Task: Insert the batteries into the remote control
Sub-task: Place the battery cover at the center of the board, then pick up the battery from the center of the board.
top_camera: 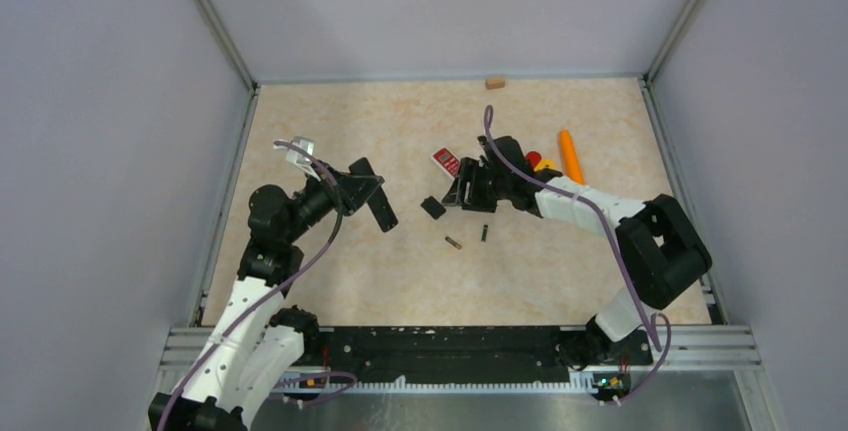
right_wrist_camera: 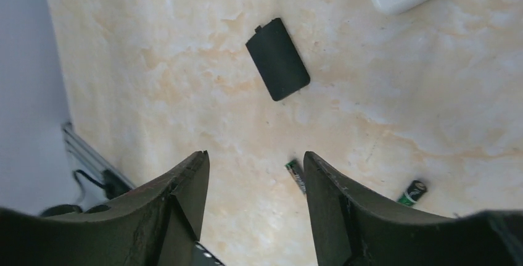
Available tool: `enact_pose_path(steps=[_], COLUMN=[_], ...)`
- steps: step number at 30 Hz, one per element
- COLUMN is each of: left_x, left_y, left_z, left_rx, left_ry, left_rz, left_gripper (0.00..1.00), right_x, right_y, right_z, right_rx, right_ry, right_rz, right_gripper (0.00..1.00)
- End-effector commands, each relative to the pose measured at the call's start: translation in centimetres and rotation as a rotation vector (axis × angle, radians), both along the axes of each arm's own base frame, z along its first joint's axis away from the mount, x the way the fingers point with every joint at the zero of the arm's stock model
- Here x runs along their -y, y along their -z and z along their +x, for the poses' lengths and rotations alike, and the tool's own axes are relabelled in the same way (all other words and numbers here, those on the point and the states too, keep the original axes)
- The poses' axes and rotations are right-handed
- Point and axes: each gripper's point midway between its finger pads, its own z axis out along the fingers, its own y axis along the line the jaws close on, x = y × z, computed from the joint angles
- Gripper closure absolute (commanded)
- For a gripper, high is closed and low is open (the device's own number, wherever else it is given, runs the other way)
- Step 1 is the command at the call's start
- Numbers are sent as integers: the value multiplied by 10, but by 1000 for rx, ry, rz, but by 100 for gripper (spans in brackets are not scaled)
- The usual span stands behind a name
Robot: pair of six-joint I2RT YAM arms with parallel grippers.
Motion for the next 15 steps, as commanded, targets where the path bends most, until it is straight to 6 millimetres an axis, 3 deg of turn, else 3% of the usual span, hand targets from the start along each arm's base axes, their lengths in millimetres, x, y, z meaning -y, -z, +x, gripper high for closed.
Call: enact_pose_path(steps=[1, 5, 12, 15], left_x=[9, 15, 23, 26], left_y=[-35, -47, -67, -71], left_z=[-17, -32, -62, -70], left_rx=[144, 191, 304, 323], left_ry=[97, 168, 299, 342], left_rz=[-15, -33, -41, -36], left_gripper=[100, 100, 100, 100], right_x=[11, 13, 4, 1], right_y=[-9, 8, 30, 39], right_z=[-13, -35, -45, -43], right_rx=[182, 238, 293, 301], right_ry=[-265, -444, -581, -607], right_rz=[-205, -403, -555, -613], right_gripper=[39, 36, 59, 62])
